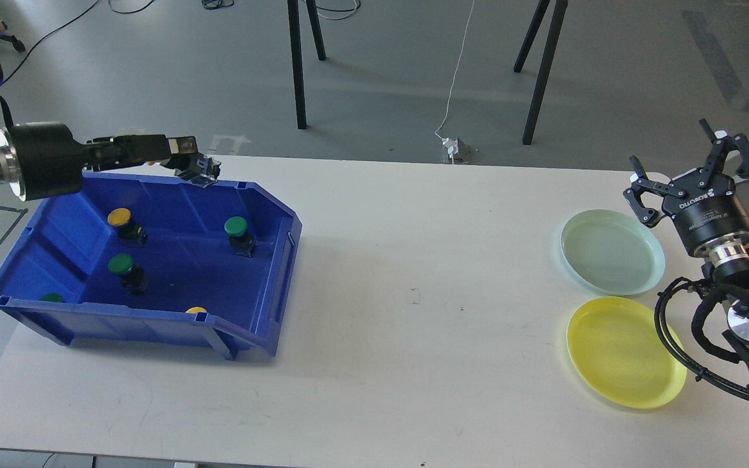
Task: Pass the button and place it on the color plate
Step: 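Lift the yellow button and carry it toward the right gripper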
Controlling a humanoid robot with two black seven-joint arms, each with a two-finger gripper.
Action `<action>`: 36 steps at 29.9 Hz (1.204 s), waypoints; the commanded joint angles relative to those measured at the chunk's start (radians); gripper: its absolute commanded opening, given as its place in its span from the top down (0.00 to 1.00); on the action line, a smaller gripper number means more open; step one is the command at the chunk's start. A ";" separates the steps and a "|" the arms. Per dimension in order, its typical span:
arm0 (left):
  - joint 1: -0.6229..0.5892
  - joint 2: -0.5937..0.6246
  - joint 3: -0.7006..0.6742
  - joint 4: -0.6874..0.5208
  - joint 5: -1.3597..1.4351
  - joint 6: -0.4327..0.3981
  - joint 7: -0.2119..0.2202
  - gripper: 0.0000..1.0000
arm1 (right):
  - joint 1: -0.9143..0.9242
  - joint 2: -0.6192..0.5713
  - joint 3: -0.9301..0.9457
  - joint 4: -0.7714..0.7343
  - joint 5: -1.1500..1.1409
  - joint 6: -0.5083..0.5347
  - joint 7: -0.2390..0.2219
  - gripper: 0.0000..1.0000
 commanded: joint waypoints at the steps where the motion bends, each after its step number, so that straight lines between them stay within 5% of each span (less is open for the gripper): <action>1: 0.001 -0.010 -0.044 -0.098 -0.205 0.000 0.001 0.92 | 0.006 -0.006 0.006 0.029 0.000 0.000 -0.002 0.01; 6: -0.002 -0.263 -0.069 -0.032 -0.352 0.000 0.001 0.92 | -0.003 -0.106 -0.035 0.147 -0.057 0.000 0.000 0.01; 13: -0.022 -0.673 -0.056 0.351 -0.362 0.000 0.001 0.92 | -0.037 -0.113 -0.107 0.401 -0.435 0.000 0.012 0.01; 19: -0.023 -0.696 -0.061 0.367 -0.368 0.000 0.001 0.92 | 0.104 -0.074 -0.300 0.419 -0.506 0.000 0.124 0.01; 27: -0.022 -0.694 -0.061 0.367 -0.369 0.000 0.001 0.92 | 0.259 0.100 -0.397 0.333 -0.505 -0.071 0.142 0.01; 36: -0.020 -0.691 -0.061 0.368 -0.369 0.000 0.001 0.92 | 0.291 0.130 -0.397 0.314 -0.430 -0.082 0.154 0.02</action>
